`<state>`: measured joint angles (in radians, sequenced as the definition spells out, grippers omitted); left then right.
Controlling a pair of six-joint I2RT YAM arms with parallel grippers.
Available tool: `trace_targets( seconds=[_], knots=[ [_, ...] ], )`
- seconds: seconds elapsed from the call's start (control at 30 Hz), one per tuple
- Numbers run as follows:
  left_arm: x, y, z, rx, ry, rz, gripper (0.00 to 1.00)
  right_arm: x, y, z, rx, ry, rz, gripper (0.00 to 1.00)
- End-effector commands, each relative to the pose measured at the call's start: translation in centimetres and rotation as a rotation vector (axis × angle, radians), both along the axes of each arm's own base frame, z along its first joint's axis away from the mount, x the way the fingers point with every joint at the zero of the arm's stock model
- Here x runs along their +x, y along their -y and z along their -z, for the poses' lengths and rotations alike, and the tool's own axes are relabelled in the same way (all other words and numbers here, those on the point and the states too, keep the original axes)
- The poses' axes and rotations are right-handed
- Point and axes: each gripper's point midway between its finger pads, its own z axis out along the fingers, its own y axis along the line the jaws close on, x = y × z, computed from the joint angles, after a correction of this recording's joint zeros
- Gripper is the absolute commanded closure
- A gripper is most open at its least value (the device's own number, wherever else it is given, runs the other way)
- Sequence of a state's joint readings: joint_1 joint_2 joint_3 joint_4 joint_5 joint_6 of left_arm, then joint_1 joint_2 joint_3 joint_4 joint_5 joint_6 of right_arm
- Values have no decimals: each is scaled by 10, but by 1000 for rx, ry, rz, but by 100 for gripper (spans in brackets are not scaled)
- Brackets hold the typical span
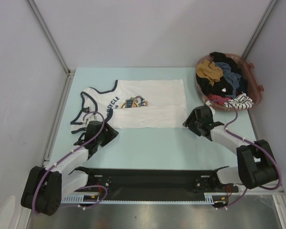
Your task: Fold and stack the tank tops
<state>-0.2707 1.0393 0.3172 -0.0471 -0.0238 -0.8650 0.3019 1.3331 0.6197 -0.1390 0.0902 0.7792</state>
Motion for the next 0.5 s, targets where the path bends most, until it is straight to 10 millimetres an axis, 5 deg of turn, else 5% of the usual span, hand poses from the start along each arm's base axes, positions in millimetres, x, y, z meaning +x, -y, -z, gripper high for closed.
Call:
trace_targets(
  seconds=[0.0, 0.2, 0.47],
  knots=[
    [22, 1, -27, -56, 126, -67, 32, 23, -3, -16, 46, 102, 99, 35],
    [34, 1, -22, -42, 87, -86, 30, 33, -10, 9, 95, 47, 165, 32],
    [45, -4, -4, -53, 35, -152, 32, 46, -8, 23, 99, 25, 240, 48]
  ],
)
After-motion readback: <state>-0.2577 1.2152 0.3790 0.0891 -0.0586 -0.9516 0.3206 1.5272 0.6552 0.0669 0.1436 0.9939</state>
